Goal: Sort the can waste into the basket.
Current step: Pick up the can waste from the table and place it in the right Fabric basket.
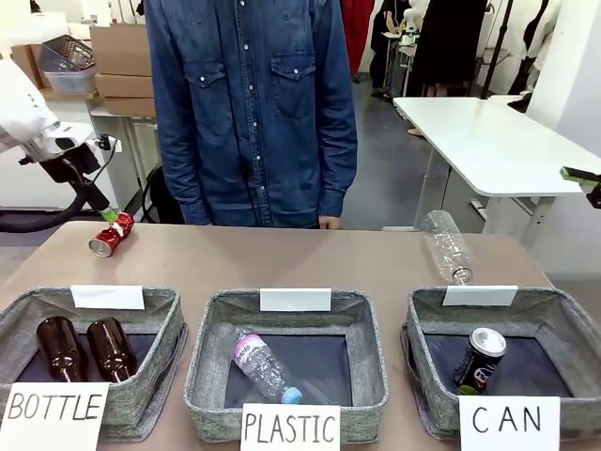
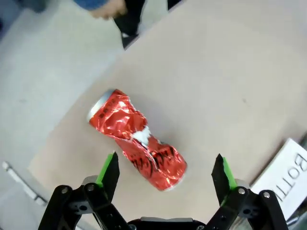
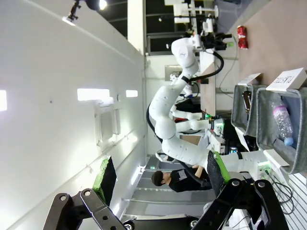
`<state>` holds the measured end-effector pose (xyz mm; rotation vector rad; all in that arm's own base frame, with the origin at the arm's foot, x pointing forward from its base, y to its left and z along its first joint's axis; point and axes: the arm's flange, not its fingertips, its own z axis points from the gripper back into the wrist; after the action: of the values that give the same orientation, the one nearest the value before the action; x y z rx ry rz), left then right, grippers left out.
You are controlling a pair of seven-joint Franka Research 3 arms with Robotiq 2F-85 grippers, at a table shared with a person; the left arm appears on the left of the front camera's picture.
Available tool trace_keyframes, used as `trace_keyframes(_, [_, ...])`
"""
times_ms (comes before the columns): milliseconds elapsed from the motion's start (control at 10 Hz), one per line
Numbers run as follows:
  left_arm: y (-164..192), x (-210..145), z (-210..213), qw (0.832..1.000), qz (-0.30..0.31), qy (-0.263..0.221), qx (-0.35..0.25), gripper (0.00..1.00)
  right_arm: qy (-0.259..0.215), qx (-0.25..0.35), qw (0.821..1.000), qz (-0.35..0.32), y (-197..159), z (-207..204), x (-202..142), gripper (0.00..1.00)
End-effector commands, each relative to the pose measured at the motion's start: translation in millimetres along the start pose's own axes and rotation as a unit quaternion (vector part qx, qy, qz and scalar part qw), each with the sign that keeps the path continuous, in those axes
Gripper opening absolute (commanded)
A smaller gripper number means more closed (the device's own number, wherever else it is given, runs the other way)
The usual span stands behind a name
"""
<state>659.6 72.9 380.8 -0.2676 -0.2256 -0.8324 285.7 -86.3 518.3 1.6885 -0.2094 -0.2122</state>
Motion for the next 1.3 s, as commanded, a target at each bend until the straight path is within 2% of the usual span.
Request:
trace_keyframes(0, [18,10,-11,0.993,0.101,0.001,0.053,1.0,0.0,-0.002,1.0,0.003,0,0,-2,1.0])
trace_keyframes(200, [37,9,-28,0.981,0.173,-0.008,0.089,1.0,0.0,-0.002,1.0,0.003,0,0,-2,1.0])
trace_keyframes(300, [42,8,-36,0.979,0.185,-0.009,0.087,1.0,0.0,-0.002,1.0,0.003,0,0,-2,1.0])
trace_keyframes(600, [44,10,-58,0.982,0.176,0.016,0.071,1.0,0.0,-0.002,1.0,0.003,0,0,-2,1.0])
trace_keyframes(1200, [48,9,-67,0.98,0.18,0.025,0.075,1.0,0.0,-0.002,1.0,0.003,0,0,-2,1.0])
